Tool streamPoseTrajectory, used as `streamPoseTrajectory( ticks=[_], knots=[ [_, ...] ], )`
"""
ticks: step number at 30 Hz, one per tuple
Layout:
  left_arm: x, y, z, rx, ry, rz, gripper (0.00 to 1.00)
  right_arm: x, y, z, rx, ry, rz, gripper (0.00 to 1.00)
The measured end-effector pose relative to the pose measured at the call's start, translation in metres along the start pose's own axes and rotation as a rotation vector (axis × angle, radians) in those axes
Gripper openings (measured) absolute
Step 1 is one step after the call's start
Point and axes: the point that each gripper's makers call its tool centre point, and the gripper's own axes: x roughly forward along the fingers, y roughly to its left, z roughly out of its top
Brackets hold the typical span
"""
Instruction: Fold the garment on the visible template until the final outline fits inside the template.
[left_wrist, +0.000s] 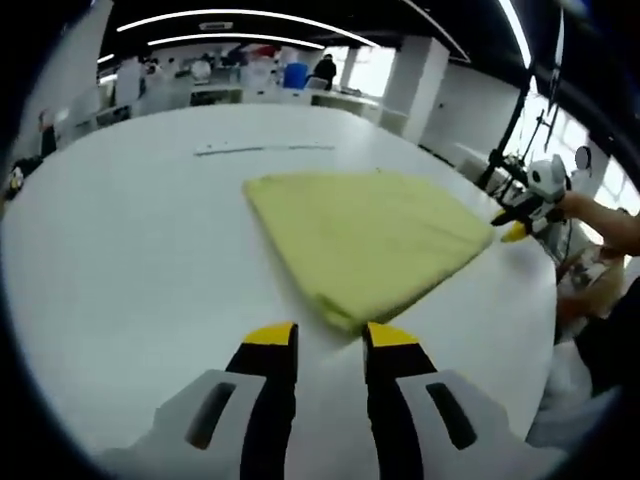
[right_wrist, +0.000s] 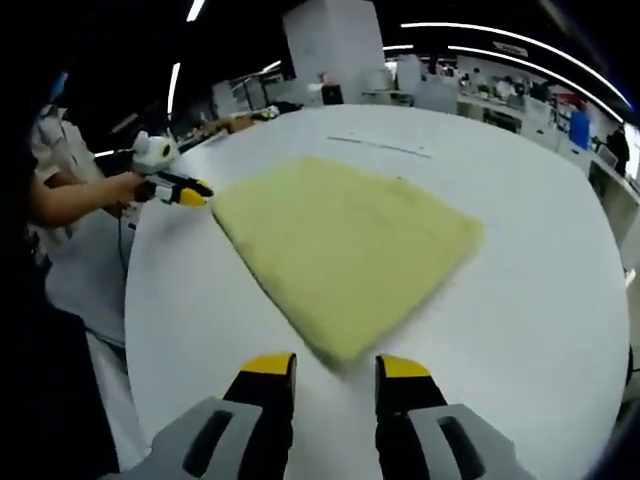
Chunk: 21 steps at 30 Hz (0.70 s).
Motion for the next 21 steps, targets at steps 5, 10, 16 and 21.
streamPoseTrajectory(
  ticks=[5, 10, 16, 21],
  knots=[
    [0.0012, 0.0005, -0.0046, -0.022, 0.002, -0.003, 0.21, 0.0032, -0.0005, 0.0004, -0.005, -0.030, -0.001, 0.18],
    [0.0042, 0.0001, -0.0023, -0.048, -0.018, -0.011, 0.18, 0.0070, -0.0033, -0.0022, 0.018, -0.051, -0.001, 0.11],
    [0.0072, -0.0032, 0.0005, -0.048, -0.029, -0.029, 0.16, 0.0072, -0.0050, -0.0009, 0.038, -0.079, -0.008, 0.03],
    [0.0094, -0.0039, -0.0003, -0.042, -0.025, -0.027, 0.11, 0.0064, -0.0058, -0.0004, 0.039, -0.086, -0.013, 0.00]
  ],
)
